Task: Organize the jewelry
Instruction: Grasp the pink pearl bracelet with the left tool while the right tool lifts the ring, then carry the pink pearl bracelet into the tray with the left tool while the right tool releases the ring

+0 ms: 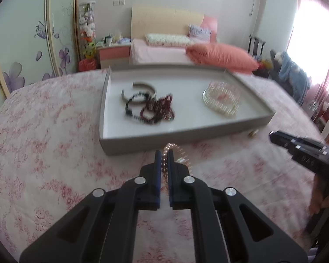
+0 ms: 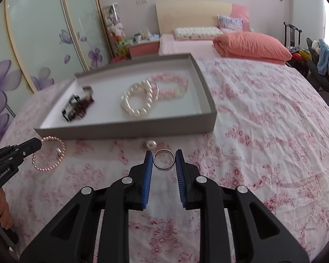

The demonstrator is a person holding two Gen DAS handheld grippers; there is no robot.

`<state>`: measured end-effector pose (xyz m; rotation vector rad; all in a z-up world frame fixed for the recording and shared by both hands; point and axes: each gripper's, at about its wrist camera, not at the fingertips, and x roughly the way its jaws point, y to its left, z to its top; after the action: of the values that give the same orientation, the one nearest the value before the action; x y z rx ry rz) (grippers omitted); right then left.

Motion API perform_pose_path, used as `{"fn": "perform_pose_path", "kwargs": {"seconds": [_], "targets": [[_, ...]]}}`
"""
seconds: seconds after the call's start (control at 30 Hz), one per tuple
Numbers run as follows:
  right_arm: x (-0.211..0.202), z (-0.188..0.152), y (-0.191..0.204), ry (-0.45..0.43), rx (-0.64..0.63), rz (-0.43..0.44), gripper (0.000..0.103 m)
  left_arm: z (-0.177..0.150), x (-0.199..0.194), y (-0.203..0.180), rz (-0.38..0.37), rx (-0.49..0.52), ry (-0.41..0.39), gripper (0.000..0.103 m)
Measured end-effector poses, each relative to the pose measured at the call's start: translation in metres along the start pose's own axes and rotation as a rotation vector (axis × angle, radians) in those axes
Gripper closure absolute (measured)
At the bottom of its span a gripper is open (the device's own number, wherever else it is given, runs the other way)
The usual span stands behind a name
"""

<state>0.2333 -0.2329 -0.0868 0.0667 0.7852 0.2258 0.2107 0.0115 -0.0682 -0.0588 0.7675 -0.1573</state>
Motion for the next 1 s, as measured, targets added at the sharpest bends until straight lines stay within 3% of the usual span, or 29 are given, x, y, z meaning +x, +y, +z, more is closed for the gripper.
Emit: {"fn": "perform_pose_path", "kwargs": {"seconds": [0.17,0.47,0.73,1.0], "targets": [[-0.016,0.001,0.011,-0.082,-0.016,0.008,0.081,0.005,-0.018,-0.008,-0.036,-0.014,-0.073,0.097],[-0.051,-0.001,0.032,-0.239,-0.074,0.004,0.081,0.008,-0.04,-0.01,-0.065,-0.051,-0.134,0.097],[-0.09,-0.006,0.049,-0.401,-0.117,-0.011,0.081,0.006,-0.083,-0.009,-0.004,-0.078,-0.263,0.097],[-0.118,-0.012,0.062,-0.541,-0.135,-0.023,0.081,-0.01,-0.124,-0.027,0.099,-0.03,-0.408,0.097]]}}
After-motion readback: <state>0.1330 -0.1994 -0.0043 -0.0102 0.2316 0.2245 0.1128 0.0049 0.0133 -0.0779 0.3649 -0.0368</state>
